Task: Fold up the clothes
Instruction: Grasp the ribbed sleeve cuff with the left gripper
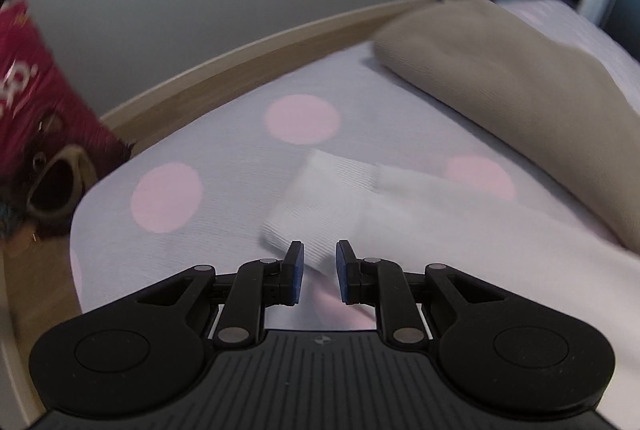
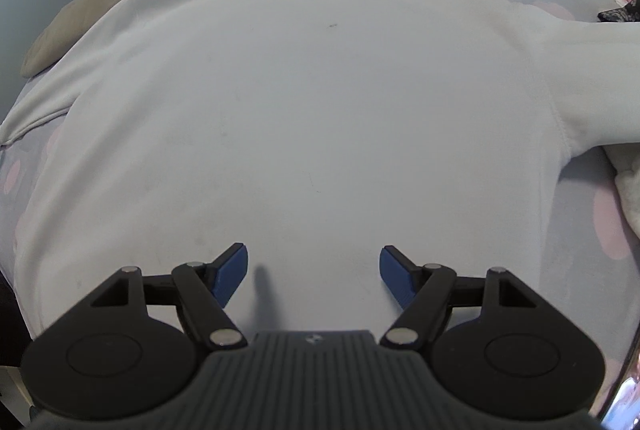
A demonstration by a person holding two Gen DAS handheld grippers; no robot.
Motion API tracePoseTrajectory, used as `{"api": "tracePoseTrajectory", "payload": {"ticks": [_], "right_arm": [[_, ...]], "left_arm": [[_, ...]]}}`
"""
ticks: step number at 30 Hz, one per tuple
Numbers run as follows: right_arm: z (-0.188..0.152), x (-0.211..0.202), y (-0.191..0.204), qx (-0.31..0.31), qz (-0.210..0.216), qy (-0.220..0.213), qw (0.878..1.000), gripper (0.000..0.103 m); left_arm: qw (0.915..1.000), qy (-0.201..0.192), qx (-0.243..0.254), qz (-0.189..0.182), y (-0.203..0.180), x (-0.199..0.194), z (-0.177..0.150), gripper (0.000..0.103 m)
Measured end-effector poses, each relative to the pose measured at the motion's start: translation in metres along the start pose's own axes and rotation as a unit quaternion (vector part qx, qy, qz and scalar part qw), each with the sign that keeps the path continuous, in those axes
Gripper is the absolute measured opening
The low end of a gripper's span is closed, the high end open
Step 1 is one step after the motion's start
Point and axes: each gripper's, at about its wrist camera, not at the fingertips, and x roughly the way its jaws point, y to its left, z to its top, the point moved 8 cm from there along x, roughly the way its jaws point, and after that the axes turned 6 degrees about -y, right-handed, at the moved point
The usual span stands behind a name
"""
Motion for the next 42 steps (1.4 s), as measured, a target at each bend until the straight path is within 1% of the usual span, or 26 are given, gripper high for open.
{"api": "tracePoseTrajectory", "payload": {"ticks": [2,3,5,7,9,12,15,17,18,19,23,24,25,27,28,29,31,33,36,37,38,39,41,42], "right_arm": [[-0.001,0.004,0.001,-0.002,0.000,0.005,1.000,0.075],[-0.001,0.006,0.001,-0.003,0.000,0.007,1.000,0.075],[-0.001,0.010,0.002,-0.005,0.000,0.012,1.000,0.075],[-0.002,0.014,0.002,-0.007,-0.001,0.016,1.000,0.075],[-0.003,0.018,0.003,-0.008,-0.001,0.021,1.000,0.075],[-0.002,0.021,0.003,-0.012,-0.001,0.023,1.000,0.075],[-0.002,0.020,0.004,-0.013,0.000,0.023,1.000,0.076],[-0.001,0.021,0.004,-0.015,0.001,0.023,1.000,0.076],[-0.001,0.021,0.004,-0.015,0.002,0.023,1.000,0.076],[-0.003,0.019,0.003,-0.016,0.003,0.023,1.000,0.076],[-0.007,0.014,-0.001,-0.021,0.004,0.022,1.000,0.076],[-0.007,0.014,-0.002,-0.022,0.003,0.023,0.999,0.076],[-0.007,0.014,-0.002,-0.024,0.003,0.023,0.999,0.076],[-0.007,0.013,-0.003,-0.026,0.003,0.022,0.999,0.076],[-0.007,0.013,-0.003,-0.026,0.003,0.022,0.999,0.076],[-0.006,0.013,-0.003,-0.027,0.003,0.022,0.999,0.076],[-0.005,0.012,-0.004,-0.028,0.002,0.021,0.999,0.076],[-0.006,0.011,-0.005,-0.029,-0.005,0.024,0.999,0.076],[-0.007,0.013,-0.006,-0.032,-0.024,0.036,0.999,0.076],[-0.008,0.013,-0.006,-0.032,-0.027,0.038,0.998,0.076],[-0.009,0.012,-0.007,-0.033,-0.029,0.041,0.998,0.076],[-0.010,0.011,-0.007,-0.034,-0.032,0.043,0.998,0.076],[-0.012,0.009,-0.008,-0.036,-0.039,0.049,0.997,0.076],[-0.013,0.007,-0.009,-0.036,-0.040,0.051,0.997,0.076]], "left_arm": [[0.9996,0.004,-0.027,-0.004,0.008,0.009,0.003,0.018],[0.9994,0.006,-0.034,-0.003,0.011,0.014,0.003,0.022],[0.9988,0.007,-0.047,0.005,0.014,0.021,0.004,0.023],[0.9972,0.010,-0.074,0.002,0.017,0.028,0.005,0.025],[0.9957,0.021,-0.090,0.000,0.016,0.037,0.002,0.026],[0.9968,0.022,-0.075,0.016,0.011,0.040,-0.002,0.026],[0.9958,0.024,-0.080,0.038,0.012,0.036,-0.002,0.026],[0.9930,0.030,-0.091,0.069,0.019,0.033,-0.005,0.037],[0.9916,0.031,-0.098,0.078,0.023,0.032,-0.007,0.047],[0.9906,0.034,-0.107,0.078,0.026,0.033,-0.010,0.048],[0.9865,0.038,-0.154,0.040,0.035,0.034,-0.012,0.046],[0.9859,0.037,-0.161,0.029,0.035,0.034,-0.011,0.043],[0.9860,0.036,-0.162,0.014,0.033,0.034,-0.010,0.028],[0.9864,0.031,-0.161,-0.012,0.027,0.034,-0.008,0.017],[0.9870,0.028,-0.158,-0.017,0.024,0.032,-0.007,0.010],[0.9875,0.025,-0.154,-0.021,0.021,0.031,-0.006,0.006],[0.9888,0.004,-0.147,-0.029,0.014,0.022,0.000,0.005],[0.9884,-0.023,-0.143,-0.045,0.006,0.007,0.010,0.005],[0.9826,-0.047,-0.160,-0.082,-0.010,-0.020,0.022,0.004],[0.9784,-0.053,-0.170,-0.105,-0.018,-0.031,0.027,0.004],[0.9728,-0.059,-0.178,-0.136,-0.028,-0.044,0.032,0.004],[0.9691,-0.070,-0.175,-0.159,-0.041,-0.059,0.037,0.004],[0.9633,-0.095,-0.155,-0.197,-0.069,-0.093,0.048,0.004],[0.9591,-0.104,-0.144,-0.220,-0.085,-0.111,0.050,0.004]]}}
